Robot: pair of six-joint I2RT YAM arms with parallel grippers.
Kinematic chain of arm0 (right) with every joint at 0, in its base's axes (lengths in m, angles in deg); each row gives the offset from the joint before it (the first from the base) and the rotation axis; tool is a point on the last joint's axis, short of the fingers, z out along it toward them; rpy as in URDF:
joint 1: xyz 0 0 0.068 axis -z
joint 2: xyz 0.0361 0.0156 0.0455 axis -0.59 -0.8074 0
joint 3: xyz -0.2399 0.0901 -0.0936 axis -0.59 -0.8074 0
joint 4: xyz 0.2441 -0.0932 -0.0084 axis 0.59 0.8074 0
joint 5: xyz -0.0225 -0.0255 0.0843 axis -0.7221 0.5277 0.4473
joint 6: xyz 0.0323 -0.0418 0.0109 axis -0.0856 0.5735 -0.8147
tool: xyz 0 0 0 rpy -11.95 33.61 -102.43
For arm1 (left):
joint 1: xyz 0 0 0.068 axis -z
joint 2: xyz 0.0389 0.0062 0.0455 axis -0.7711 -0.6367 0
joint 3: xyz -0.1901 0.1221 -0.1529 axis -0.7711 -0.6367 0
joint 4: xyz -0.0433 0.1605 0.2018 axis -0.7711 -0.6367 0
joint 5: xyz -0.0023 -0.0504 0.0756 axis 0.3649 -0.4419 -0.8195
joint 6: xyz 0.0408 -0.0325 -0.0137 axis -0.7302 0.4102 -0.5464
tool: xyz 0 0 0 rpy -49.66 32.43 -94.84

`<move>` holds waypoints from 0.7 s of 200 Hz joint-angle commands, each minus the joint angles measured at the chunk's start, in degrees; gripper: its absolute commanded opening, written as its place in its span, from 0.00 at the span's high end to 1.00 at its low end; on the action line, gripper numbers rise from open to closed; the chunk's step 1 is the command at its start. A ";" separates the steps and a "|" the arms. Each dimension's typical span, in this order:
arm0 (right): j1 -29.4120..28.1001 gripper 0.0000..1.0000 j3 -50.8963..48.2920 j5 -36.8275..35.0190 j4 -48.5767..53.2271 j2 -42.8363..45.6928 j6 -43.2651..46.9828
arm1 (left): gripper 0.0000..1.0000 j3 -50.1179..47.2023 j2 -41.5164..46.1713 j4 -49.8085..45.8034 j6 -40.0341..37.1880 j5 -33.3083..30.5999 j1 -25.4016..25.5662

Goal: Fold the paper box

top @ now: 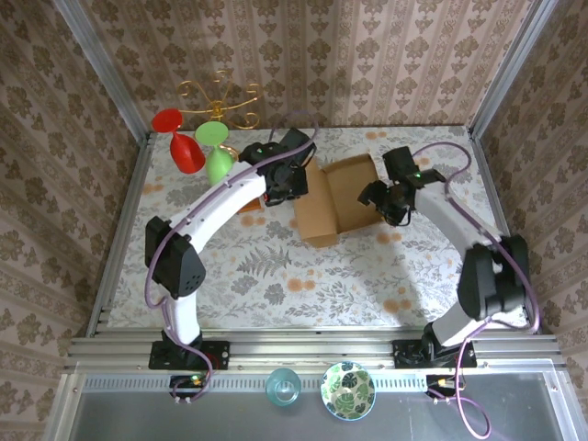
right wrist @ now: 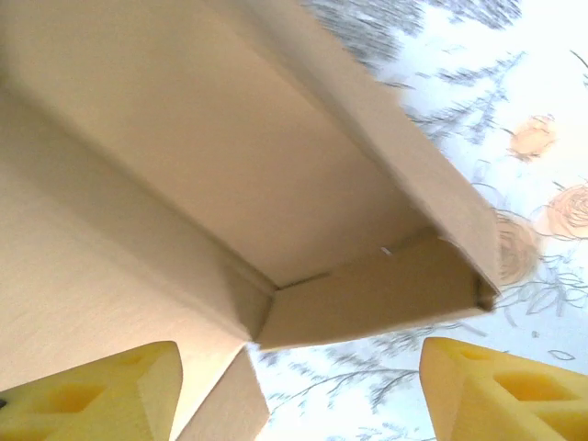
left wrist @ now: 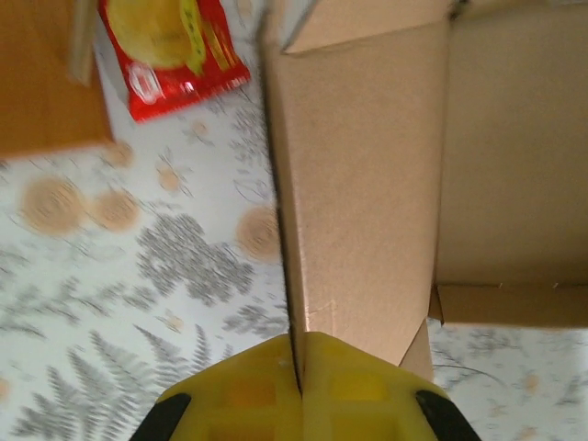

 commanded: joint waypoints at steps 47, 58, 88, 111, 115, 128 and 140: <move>4.32 0.43 -2.02 9.64 -7.75 8.94 7.34 | 1.00 12.93 -4.17 -7.35 -39.07 -9.13 2.03; 4.83 0.47 -0.41 10.96 -8.98 7.87 6.86 | 1.00 13.28 -4.28 -6.04 -44.57 -11.49 3.34; 4.69 0.48 -1.64 14.29 -21.16 7.45 12.80 | 1.00 13.21 -4.88 -2.59 -59.44 -14.67 5.79; 4.80 0.49 -10.66 18.61 -38.82 10.31 22.29 | 1.00 13.30 -5.42 -1.61 -65.68 -15.85 6.12; 4.80 0.49 -12.58 19.03 -42.31 10.73 24.38 | 1.00 13.21 -5.42 -1.63 -66.41 -15.67 6.00; 4.80 0.46 -18.17 19.30 -50.87 11.79 31.24 | 1.00 12.79 -5.09 -1.52 -68.51 -15.16 5.86; 4.89 0.42 -22.21 19.75 -55.92 12.06 38.77 | 1.00 11.87 -4.45 -1.21 -70.32 -14.17 5.78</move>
